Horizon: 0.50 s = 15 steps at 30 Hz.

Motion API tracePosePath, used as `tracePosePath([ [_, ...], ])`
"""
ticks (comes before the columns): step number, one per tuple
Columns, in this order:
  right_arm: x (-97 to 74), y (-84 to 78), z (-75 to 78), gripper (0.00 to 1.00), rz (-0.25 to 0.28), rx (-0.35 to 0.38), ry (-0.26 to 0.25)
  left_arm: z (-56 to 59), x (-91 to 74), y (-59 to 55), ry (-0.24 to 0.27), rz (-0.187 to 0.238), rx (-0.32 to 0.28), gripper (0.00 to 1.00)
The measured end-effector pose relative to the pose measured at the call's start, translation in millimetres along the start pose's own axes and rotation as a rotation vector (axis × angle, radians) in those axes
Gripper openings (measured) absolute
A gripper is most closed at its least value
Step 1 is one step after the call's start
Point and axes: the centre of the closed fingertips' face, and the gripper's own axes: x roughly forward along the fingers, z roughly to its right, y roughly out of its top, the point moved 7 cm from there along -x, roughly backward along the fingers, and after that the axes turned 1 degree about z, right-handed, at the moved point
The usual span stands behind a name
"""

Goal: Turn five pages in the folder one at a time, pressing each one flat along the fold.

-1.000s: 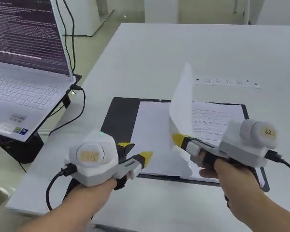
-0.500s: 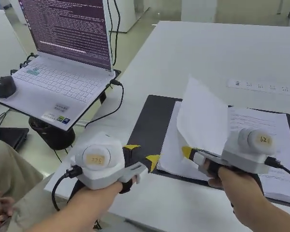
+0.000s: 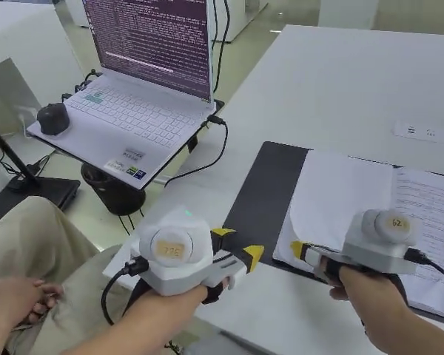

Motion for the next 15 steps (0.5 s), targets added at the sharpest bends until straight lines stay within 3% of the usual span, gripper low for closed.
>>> tracePosePath([
  [9,6.2,-5.7,4.8,0.0,-0.023,0.009,-0.009,-1.6,1.7,-7.1,0.004,-0.024,0.003,0.28],
  [15,3.2,-9.1,-1.3,0.1,-0.014,0.058,0.072,-0.4,8.0,-9.6,-0.003,-0.05,0.019,0.28],
])
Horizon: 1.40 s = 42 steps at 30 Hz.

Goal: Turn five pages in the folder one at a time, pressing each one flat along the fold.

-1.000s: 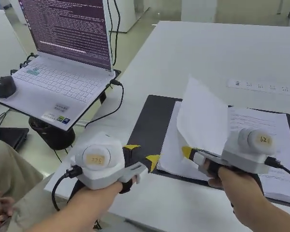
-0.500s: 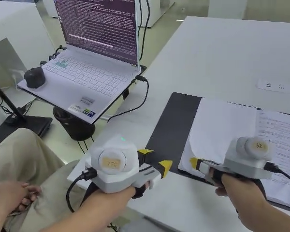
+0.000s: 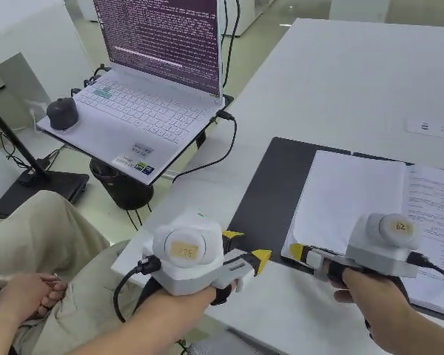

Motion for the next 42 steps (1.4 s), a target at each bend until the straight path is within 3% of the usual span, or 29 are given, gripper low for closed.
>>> tracePosePath([
  [3,-6.5,2.5,-3.2,0.14,0.024,0.028,0.044,1.1,5.0,-0.1,-0.008,-0.01,0.013,0.27],
  [6,-19.5,12.5,-2.2,0.17,0.085,0.07,0.09,3.6,14.5,-0.9,-0.024,-0.026,0.034,0.27],
  [18,-66.6,40.5,47.3,0.09,0.184,0.13,0.021,34.7,80.0,1.7,-0.106,-0.063,0.118,0.26],
  [25,-83.9,48.2,67.1,0.04,0.205,0.148,-0.018,42.0,113.1,-9.3,-0.093,-0.111,0.159,0.25],
  [34,-88.9,55.2,81.4,0.0,0.216,0.184,-0.048,35.6,120.2,-27.0,-0.041,-0.163,0.168,0.23],
  [36,-87.8,57.9,84.5,0.0,0.218,0.189,-0.052,35.3,117.8,-27.4,-0.04,-0.13,0.165,0.23],
  [42,-83.5,72.2,95.3,0.0,0.253,0.258,-0.074,34.0,117.5,-28.7,-0.046,-0.102,0.18,0.23],
])
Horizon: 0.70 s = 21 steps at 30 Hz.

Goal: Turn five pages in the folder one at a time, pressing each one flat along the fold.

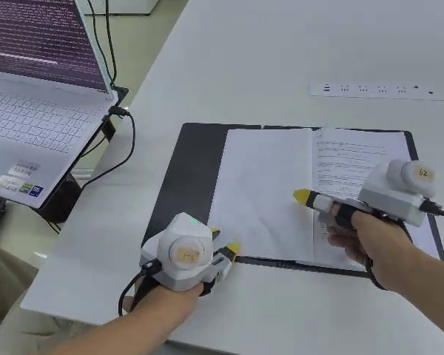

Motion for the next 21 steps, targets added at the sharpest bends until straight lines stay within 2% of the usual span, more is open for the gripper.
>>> tracePosePath([
  [2,3.7,4.9,4.2,0.0,0.009,0.064,-0.014,-0.6,0.0,-0.1,-0.001,0.004,0.003,0.23],
  [6,20.3,17.8,23.2,0.0,0.004,0.115,-0.023,-1.7,0.0,-0.9,-0.003,0.009,0.008,0.23],
  [11,33.6,31.2,38.0,0.0,0.033,0.181,-0.044,-2.8,0.0,-2.0,-0.003,0.015,0.008,0.23],
  [12,35.8,33.6,37.4,0.0,0.046,0.209,-0.031,-3.0,0.3,-2.2,-0.003,0.015,0.007,0.23],
  [13,37.1,34.6,39.1,0.0,0.044,0.218,-0.032,-3.1,0.2,-2.4,-0.003,0.016,0.007,0.23],
  [18,46.6,48.0,49.1,0.0,0.102,0.278,-0.04,-2.5,-0.1,-2.1,-0.003,0.018,0.004,0.23],
  [21,49.6,51.5,52.5,0.0,0.114,0.308,-0.033,-2.1,-0.3,-2.1,-0.003,0.02,0.005,0.23],
])
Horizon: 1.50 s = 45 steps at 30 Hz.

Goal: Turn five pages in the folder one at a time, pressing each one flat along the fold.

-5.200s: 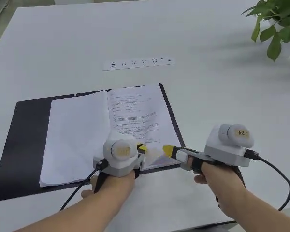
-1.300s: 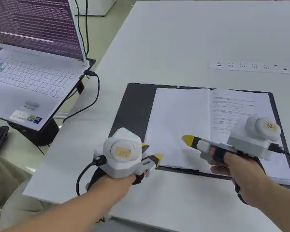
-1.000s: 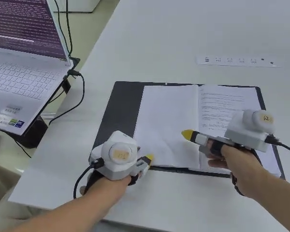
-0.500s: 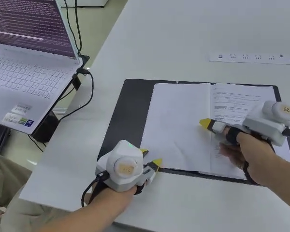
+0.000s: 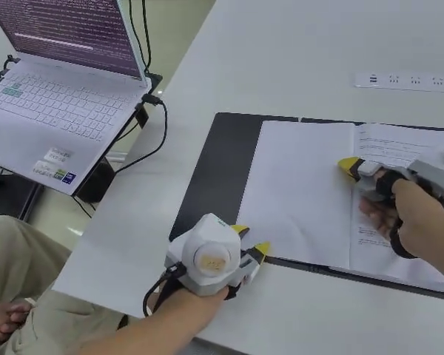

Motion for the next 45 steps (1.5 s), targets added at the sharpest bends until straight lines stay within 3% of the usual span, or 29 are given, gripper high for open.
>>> tracePosePath([
  [16,28.6,34.5,6.3,0.0,0.154,0.165,-0.009,1.1,-0.1,-0.3,-0.001,0.007,-0.001,0.24],
  [30,53.8,61.5,2.1,0.0,0.223,0.181,-0.037,0.2,1.1,-1.2,-0.002,0.012,-0.003,0.23],
  [38,50.7,58.9,2.1,0.0,0.203,0.191,-0.035,-0.3,1.1,-1.7,-0.002,0.017,-0.009,0.24],
  [45,32.2,35.4,0.8,0.0,0.1,0.162,0.0,-1.1,0.5,-2.0,-0.002,0.023,-0.013,0.24],
])
